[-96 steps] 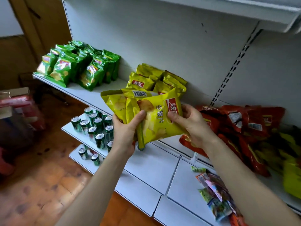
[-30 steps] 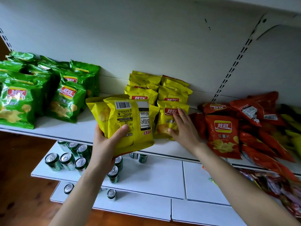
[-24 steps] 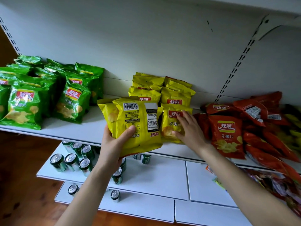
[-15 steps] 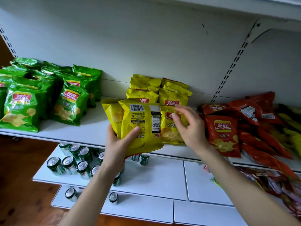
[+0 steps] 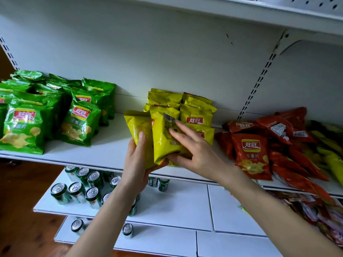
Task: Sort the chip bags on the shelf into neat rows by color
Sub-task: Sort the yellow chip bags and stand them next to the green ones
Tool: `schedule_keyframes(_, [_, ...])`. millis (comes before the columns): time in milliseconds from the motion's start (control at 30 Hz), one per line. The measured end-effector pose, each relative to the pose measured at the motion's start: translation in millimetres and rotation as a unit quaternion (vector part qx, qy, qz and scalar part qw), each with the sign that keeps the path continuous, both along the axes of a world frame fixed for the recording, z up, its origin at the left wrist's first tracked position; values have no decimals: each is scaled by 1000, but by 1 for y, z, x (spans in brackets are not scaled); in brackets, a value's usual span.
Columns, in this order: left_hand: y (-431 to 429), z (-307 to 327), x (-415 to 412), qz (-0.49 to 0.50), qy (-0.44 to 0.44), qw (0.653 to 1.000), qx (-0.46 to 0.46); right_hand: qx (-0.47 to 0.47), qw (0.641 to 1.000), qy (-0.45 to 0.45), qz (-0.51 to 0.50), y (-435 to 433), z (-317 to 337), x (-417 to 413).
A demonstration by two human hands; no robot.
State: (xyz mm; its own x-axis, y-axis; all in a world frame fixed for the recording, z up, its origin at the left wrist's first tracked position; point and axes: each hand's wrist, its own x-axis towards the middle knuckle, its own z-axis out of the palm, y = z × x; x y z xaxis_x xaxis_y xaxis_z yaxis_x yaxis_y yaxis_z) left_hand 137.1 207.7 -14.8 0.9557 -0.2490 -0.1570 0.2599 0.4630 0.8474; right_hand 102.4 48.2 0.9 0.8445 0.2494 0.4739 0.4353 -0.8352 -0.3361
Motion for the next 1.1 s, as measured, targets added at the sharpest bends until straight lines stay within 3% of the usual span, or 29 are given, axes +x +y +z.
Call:
schedule_keyframes(167, [7,0,4,12,-17,1000,20,57,998,8,-15,-7,18,2])
schedule_keyframes(333, [19,-8,12,91,-93,989,69,235,967,79,-61,-20,48,4])
schedule_keyframes(400, [21,-8,13,99,-107,986,76,322,936,139,-30,-25,57,4])
schedule_keyframes(500, [18,-5,10,69,-106,990,61,456,854,250,10,-29,61,5])
schedule_keyframes(633, [7,0,3,14,-80,997,-15,473,817,330,5,-32,54,7])
schedule_keyframes(733, [3,-1,1,15,-87,996,-17,421,856,298,-35,-36,47,10])
schedule_keyframes(900, [-5,-6,1,73,-82,994,20,381,902,148,-140,-47,44,12])
schedule_keyframes(1000, [-12,-5,-1,116,-79,990,18,388,900,68,-188,-45,39,6])
schedule_keyframes(1100, [-14,-6,1,166,-59,984,-9,488,845,70,-205,-38,28,-8])
